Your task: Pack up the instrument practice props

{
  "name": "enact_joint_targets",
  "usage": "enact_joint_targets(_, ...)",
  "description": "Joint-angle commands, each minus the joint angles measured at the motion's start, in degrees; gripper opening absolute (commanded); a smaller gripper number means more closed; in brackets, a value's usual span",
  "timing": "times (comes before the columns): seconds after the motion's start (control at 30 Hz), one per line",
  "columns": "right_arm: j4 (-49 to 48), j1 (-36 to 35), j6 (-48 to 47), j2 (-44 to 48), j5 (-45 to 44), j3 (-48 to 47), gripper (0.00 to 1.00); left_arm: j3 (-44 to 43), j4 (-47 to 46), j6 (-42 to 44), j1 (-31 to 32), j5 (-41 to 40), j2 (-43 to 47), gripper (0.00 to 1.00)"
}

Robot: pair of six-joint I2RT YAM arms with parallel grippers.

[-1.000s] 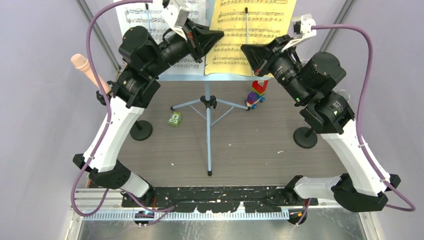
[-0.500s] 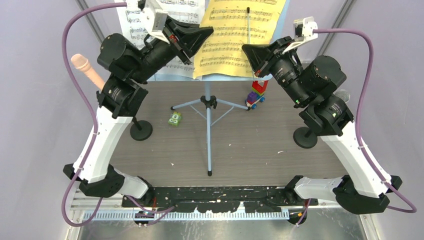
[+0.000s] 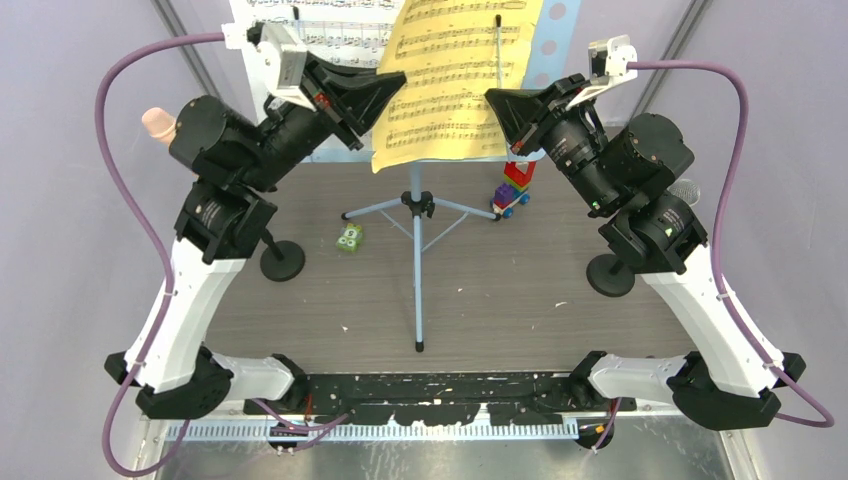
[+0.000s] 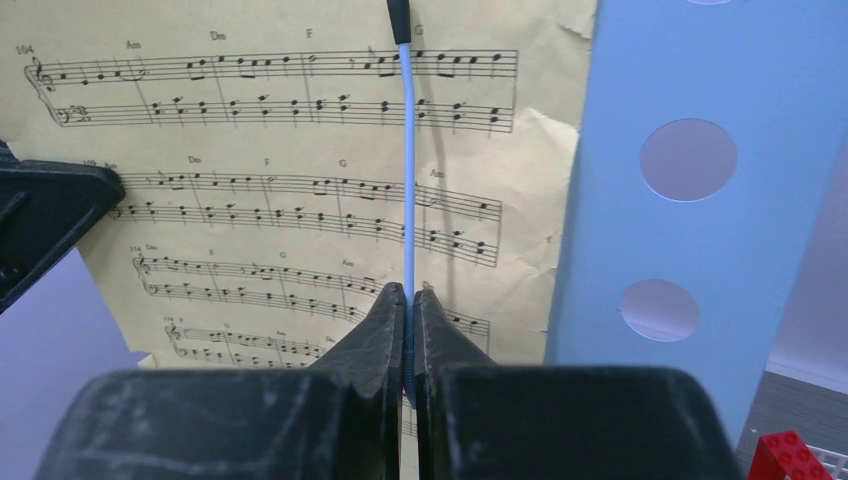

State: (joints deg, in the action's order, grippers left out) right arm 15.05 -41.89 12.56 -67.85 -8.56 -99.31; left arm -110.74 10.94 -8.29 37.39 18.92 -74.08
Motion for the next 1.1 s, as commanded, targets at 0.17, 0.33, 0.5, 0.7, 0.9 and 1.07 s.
enact_joint_targets(0.17, -3.2, 0.0, -1.1, 2.3, -1.7, -0.2, 0.01, 5.1, -1.4, 3.8, -0.2, -6.0, 7.9, 0.04)
enact_joint_targets(0.33, -3.3, 0.0, -1.1, 2.1, -1.6, -0.2, 0.0, 6.8, -0.2, 5.2, -0.2, -8.2, 10.4, 0.03)
enact_joint_targets(0.5, -3.4, 0.0, -1.6, 1.7, -1.8, -0.4, 0.01, 9.0, 0.3, 6.0, -0.3, -10.3, 13.2, 0.01)
enact_joint_targets(0.7, -3.5, 0.0, -2.1, 1.3, -3.0, -0.6, 0.04, 10.8, 1.2, 6.7, -0.2, -12.1, 15.9, 0.01)
enact_joint_targets(0.9, -3.7, 0.0, -2.1, 0.9, -2.8, -0.5, 0.2, 11.5, 1.5, 6.7, -0.2, -12.6, 17.5, 0.01)
enact_joint_targets(1.07, -4.2, 0.0, -2.3, 1.9, -2.7, 0.2, 0.34, 11.9, 2.0, 6.4, -0.2, -12.6, 18.3, 0.0)
